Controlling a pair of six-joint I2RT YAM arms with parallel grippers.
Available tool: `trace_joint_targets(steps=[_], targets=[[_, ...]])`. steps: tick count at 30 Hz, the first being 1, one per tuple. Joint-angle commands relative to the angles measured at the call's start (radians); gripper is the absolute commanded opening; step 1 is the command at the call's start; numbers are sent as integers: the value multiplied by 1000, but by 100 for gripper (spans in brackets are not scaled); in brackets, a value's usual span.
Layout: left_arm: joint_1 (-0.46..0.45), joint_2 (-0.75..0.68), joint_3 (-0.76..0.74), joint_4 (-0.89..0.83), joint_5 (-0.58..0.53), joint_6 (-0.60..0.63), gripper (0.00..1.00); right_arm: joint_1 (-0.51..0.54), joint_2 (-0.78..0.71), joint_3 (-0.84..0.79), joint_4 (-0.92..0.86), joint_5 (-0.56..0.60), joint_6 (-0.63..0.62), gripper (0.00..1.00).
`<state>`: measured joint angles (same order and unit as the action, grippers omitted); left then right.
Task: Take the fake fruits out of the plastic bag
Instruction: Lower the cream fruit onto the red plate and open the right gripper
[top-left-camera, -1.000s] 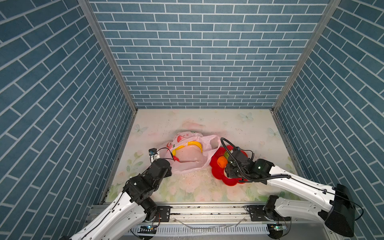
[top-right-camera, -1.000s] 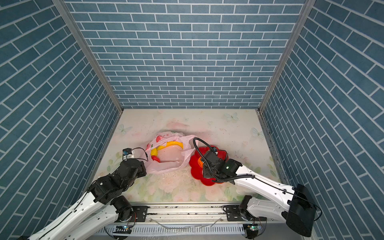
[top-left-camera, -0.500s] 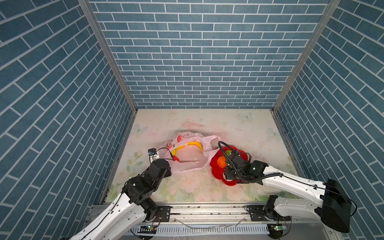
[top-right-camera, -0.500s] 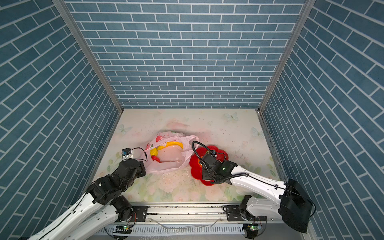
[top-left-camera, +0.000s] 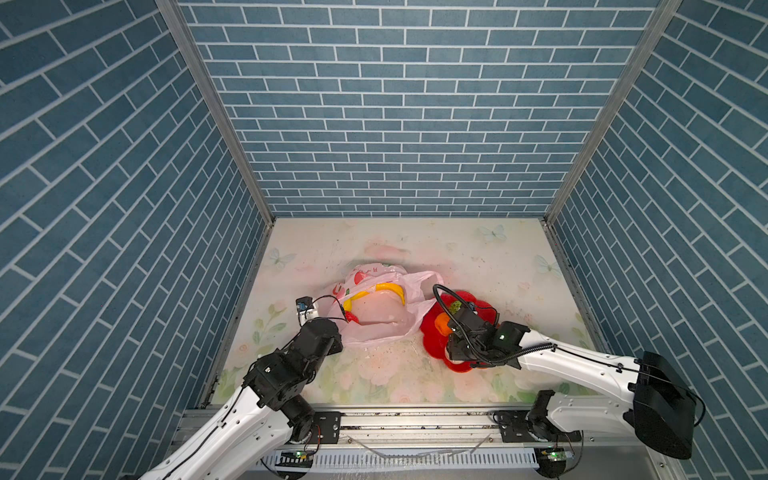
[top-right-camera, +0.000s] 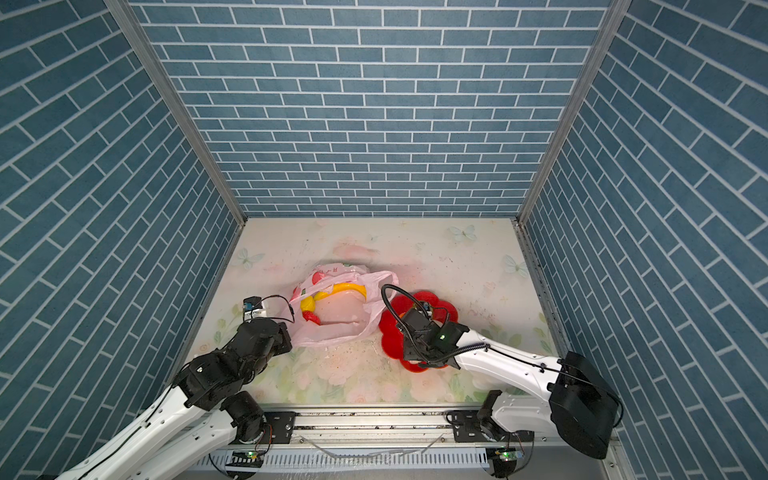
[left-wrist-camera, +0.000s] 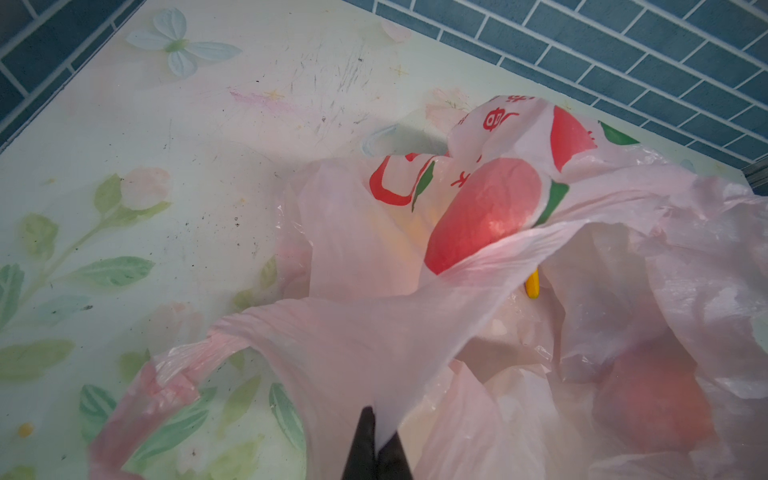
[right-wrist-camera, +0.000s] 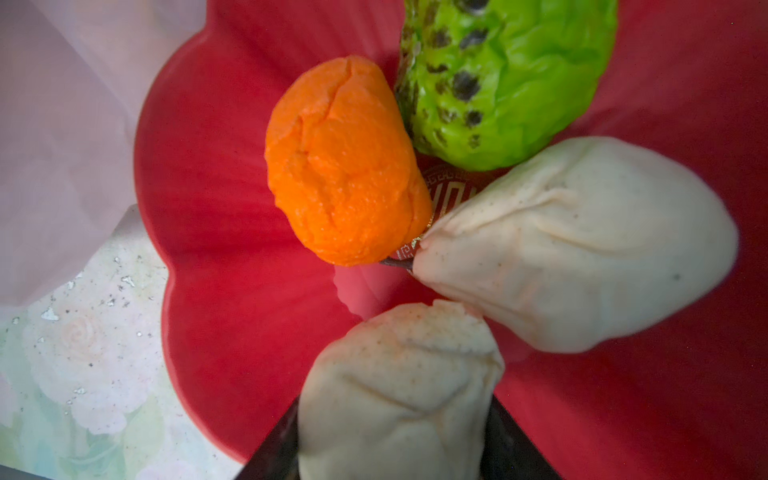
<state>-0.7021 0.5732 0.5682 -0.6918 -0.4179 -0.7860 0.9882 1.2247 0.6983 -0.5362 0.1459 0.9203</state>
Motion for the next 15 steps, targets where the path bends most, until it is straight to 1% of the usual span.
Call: trace_joint_targets(steps=[1, 3, 8, 15], targets=[[-4, -1, -1, -20, -4, 3, 0, 3, 15, -15, 2, 4, 45, 60], [-4, 2, 0, -18, -2, 2, 0, 3, 19, -10, 1, 8, 42, 65], [-4, 8, 2, -12, 0, 7, 0, 4, 22, 7, -14, 22, 34, 73], [-4, 20, 8, -4, 2, 8, 0, 1, 9, 64, -71, 47, 11, 77]])
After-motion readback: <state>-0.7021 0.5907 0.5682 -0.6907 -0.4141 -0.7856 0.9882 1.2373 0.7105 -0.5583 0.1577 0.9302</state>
